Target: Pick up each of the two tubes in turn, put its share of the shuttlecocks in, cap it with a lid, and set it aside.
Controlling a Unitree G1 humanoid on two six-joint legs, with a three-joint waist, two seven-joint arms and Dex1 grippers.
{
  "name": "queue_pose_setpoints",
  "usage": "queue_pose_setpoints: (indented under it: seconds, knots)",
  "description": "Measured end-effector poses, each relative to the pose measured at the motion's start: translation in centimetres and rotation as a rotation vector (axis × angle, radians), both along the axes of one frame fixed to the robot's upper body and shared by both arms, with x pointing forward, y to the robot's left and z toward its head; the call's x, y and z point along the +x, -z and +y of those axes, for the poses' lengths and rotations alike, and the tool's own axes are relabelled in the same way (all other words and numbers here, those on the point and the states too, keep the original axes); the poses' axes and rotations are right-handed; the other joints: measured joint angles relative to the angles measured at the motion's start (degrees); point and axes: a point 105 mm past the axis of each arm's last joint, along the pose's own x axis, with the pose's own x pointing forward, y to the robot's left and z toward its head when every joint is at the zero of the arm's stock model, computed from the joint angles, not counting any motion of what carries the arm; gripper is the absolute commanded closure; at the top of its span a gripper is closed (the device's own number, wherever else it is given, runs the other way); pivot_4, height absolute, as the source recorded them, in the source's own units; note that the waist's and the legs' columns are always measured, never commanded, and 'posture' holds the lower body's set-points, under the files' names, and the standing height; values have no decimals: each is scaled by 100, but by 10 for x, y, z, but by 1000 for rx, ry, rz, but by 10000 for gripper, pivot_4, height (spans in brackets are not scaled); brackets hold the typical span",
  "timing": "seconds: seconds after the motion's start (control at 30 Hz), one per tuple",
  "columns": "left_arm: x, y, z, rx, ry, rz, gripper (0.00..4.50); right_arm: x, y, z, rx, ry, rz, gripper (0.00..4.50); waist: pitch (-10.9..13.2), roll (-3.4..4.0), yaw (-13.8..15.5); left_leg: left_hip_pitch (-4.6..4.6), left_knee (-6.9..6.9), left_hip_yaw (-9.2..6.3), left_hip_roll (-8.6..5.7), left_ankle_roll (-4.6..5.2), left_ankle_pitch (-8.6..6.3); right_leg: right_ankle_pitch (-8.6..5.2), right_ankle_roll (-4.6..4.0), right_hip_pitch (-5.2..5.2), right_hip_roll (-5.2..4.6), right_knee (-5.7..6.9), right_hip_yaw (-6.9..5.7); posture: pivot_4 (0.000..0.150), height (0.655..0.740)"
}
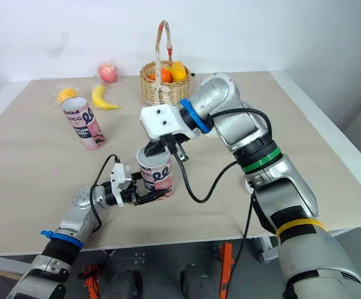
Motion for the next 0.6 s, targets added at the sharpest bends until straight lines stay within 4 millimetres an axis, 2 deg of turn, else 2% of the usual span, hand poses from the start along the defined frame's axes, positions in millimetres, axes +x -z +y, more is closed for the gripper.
queue_pose_setpoints:
  seconds: [0.07,0.2,0.23,0.33,0.4,0.47,0.53,0.6]
  knots:
    - [-1,-1,-2,-2,10,-4,12962,2,-11,-11,49,43,34,32209,0,0,16,-10,-8,-1,-4,-9,-5,0,2,-7,-1,0,1,1500,7400]
    - [-1,-4,-5,-15,20,-2,12962,5,-29,-54,85,169,11,14177,2,-2,57,-41,-11,-20,-17,-30,-35,-35,29,-21,0,-3,1,1500,7400]
    - [-1,-5,-5,-17,19,-1,12962,6,-31,-64,97,204,11,11117,2,-2,55,-42,-9,-17,-17,-27,-51,-39,36,-21,0,-3,4,1500,7400]
    - [1,-8,-5,-16,21,3,12962,4,-30,-97,154,339,34,11117,2,-1,53,-48,-10,-23,-21,-28,-80,-65,36,-20,0,-3,5,1500,7400]
    - [0,-9,-5,-8,25,0,12962,2,-26,-110,186,405,51,11117,6,6,31,-46,-8,-19,-22,-15,-100,-71,26,-21,1,-3,15,1500,7400]
    - [0,-9,-5,-4,30,-2,6612,-3,-20,-114,206,432,59,10096,6,7,32,-47,-8,-23,-24,-5,-107,-76,24,-18,2,-3,13,1500,7400]
    - [-2,-4,-4,23,47,25,913,-12,-5,-117,230,462,83,10096,7,6,44,-52,0,-33,-25,1,-121,-85,21,-12,1,-5,3,1500,7400]
    - [-3,0,0,49,50,42,913,-17,9,-119,233,491,120,10096,15,16,33,-63,8,-31,-29,1,-123,-86,24,-19,-2,-5,6,1500,7400]
